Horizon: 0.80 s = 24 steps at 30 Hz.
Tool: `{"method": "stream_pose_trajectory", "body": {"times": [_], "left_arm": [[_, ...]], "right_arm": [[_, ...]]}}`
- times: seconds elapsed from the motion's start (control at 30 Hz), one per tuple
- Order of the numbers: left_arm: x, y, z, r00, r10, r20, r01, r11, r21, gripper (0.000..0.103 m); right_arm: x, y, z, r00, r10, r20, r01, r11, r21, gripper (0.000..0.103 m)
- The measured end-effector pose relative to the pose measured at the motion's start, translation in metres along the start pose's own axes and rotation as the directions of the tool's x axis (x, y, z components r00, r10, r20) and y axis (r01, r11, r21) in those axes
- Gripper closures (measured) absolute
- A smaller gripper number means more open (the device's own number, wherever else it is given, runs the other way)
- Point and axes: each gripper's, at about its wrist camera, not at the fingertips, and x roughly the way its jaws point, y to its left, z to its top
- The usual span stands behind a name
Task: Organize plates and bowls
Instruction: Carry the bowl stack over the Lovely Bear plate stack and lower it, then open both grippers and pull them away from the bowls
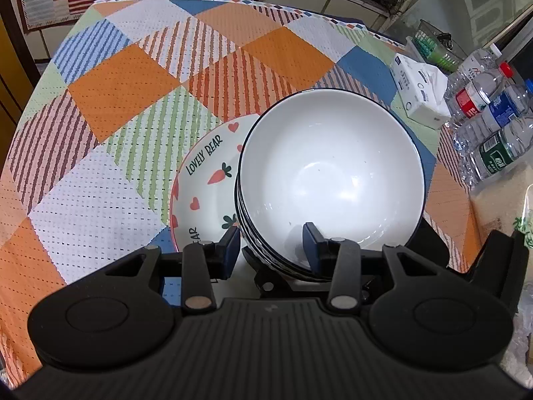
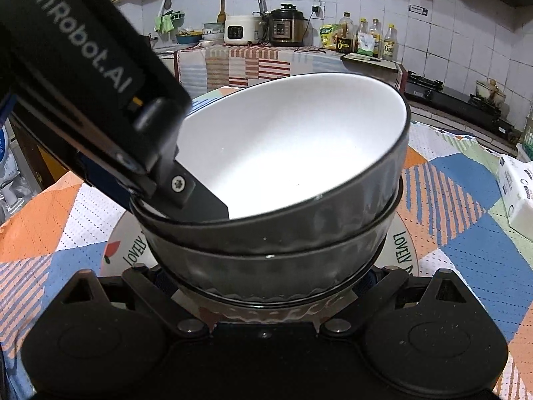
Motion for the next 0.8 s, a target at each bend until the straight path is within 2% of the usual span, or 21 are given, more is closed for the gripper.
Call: {"method": "stream_pose_trajectory", "body": {"times": [0.2, 0.33, 0.53, 0.63, 0.8], "left_arm": [[0.001, 0.0, -0.001, 1.0, 0.005, 0.018, -0.005, 1.0, 0.0, 0.064], [0.0, 0.0, -0.001, 0.999, 0.006, 0.032, -0.006, 1.0, 0.0, 0.064], [-0.018, -0.004, -0.007, 0.99, 0.055, 0.128, -0.059, 0.998, 0.03, 0.06], [-0.033, -0.004, -0.012, 0.986, 0.049, 0.162, -0.054, 0.998, 0.028, 0.06], [-0.065, -0.008, -0.024, 0.97, 0.074, 0.233, -0.085, 0.996, 0.039, 0.058]], "right_arm": [[-0.005, 0.003, -0.006, 1.0, -0.015, -0.005, 0.016, 1.0, 0.008, 0.004], [-0.011, 0.008, -0.005, 0.998, -0.027, -0.05, 0.026, 1.0, -0.016, 0.002], [-0.041, 0.019, -0.016, 0.994, -0.097, -0.046, 0.094, 0.993, -0.066, 0.002], [-0.061, 0.02, -0.021, 0.995, -0.095, -0.028, 0.094, 0.995, -0.042, 0.002], [-0.091, 0.017, -0.021, 0.996, -0.092, -0.005, 0.092, 0.995, 0.043, 0.002]]}}
